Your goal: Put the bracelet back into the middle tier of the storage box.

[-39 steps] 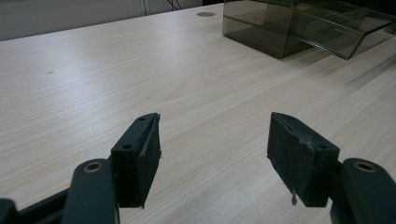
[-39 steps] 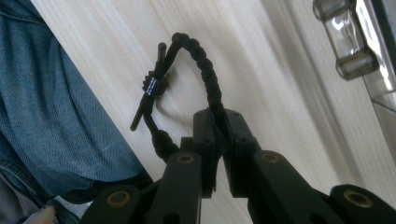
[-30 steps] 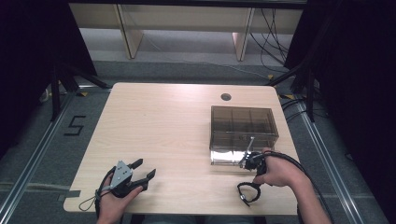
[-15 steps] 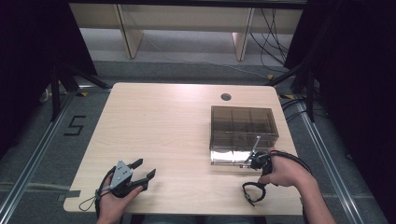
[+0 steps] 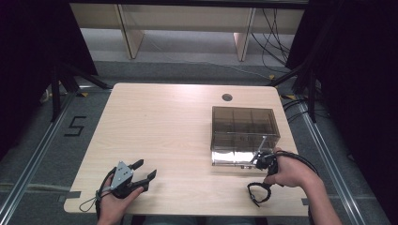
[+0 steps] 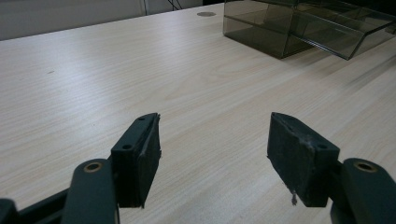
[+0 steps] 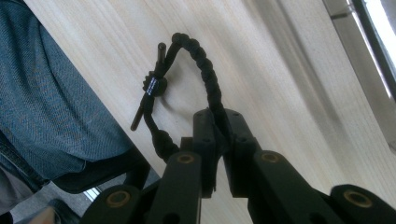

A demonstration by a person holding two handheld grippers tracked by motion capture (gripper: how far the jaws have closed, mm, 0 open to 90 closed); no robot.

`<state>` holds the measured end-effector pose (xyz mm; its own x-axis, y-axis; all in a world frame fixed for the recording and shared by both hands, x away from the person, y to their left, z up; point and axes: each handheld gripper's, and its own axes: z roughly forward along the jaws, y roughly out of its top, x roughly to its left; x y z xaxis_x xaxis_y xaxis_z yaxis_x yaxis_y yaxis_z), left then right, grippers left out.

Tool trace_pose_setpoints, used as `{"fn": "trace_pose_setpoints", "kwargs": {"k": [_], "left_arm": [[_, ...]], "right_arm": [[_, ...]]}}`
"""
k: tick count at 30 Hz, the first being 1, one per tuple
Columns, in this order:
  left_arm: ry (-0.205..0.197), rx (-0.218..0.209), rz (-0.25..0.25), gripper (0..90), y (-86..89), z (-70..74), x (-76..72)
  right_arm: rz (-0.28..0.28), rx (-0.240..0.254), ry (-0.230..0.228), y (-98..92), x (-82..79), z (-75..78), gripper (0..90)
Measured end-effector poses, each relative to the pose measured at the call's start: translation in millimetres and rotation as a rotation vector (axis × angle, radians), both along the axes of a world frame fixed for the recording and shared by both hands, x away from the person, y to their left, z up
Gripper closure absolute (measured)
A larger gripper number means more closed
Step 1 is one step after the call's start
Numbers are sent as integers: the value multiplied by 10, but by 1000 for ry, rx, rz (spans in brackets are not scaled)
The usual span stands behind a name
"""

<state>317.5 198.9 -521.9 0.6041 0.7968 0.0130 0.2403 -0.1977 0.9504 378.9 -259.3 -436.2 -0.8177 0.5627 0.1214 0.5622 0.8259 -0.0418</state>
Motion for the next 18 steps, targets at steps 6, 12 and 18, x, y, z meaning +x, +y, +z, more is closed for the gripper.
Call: {"fn": "trace_pose_setpoints", "kwargs": {"k": [6, 12, 18], "left_arm": [[-9, 1, -9, 342, 3, -1, 12], [1, 1, -1, 342, 2, 1, 0], [-8, 5, -8, 342, 5, 1, 9]], "right_arm": [[-22, -17, 4, -39, -5, 7, 853], [-31, -21, -1, -89, -9, 11, 853], [-50, -24, 1, -140, -20, 14, 853]]}}
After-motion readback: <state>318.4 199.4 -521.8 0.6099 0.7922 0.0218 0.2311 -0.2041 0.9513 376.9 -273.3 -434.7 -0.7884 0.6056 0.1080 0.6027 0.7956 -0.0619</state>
